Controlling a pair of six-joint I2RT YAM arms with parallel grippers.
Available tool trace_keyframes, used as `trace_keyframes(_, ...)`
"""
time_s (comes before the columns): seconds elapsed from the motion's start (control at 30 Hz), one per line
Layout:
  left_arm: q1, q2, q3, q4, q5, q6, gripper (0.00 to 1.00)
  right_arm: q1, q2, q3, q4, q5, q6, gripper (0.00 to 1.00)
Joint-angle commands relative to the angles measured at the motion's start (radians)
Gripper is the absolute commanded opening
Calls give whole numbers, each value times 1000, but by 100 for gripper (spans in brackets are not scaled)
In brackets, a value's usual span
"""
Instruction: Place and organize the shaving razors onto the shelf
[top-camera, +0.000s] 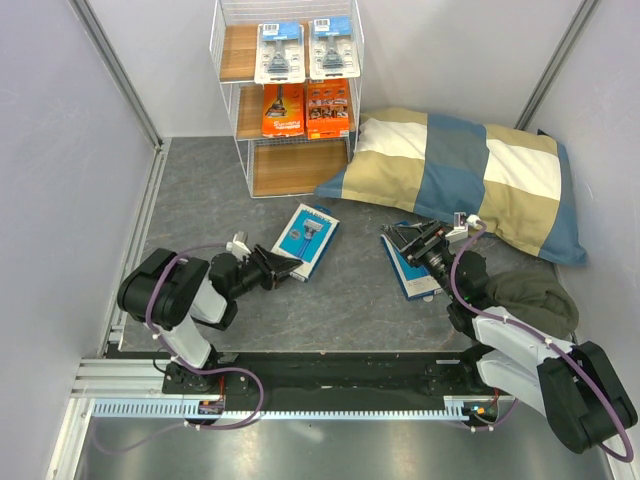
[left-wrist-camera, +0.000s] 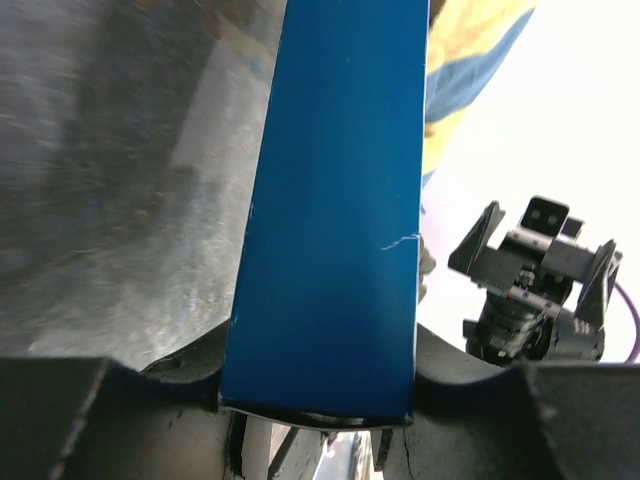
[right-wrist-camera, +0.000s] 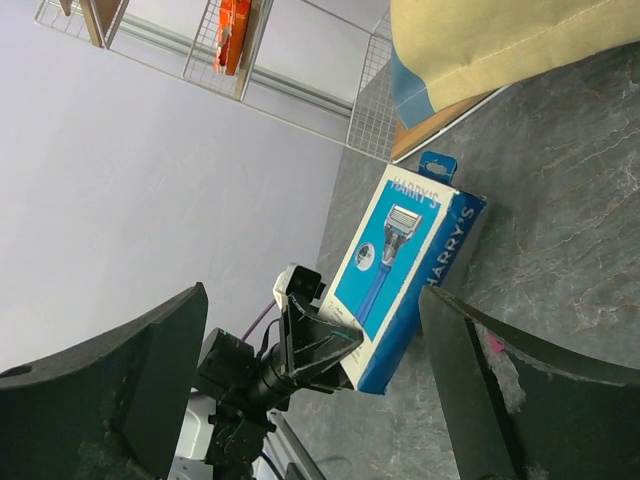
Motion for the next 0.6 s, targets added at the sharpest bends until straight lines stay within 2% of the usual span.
trace_keyframes(0.0,57,-38,-17,363,-27,-37,2,-7,-9,0,14,6,-18,95)
trace_keyframes(0.17,106,-100,20,230,-40,4,2,-13,-12,23,-21,-14,-35,95)
trace_keyframes(0.43,112,-212,164,-152,-132,124,2,-30,-1,37,-35,-22,-44,96)
trace_keyframes(0.57,112,-177,239,-195,-166,119,2,-39,10,32,-28,-29,-43,96)
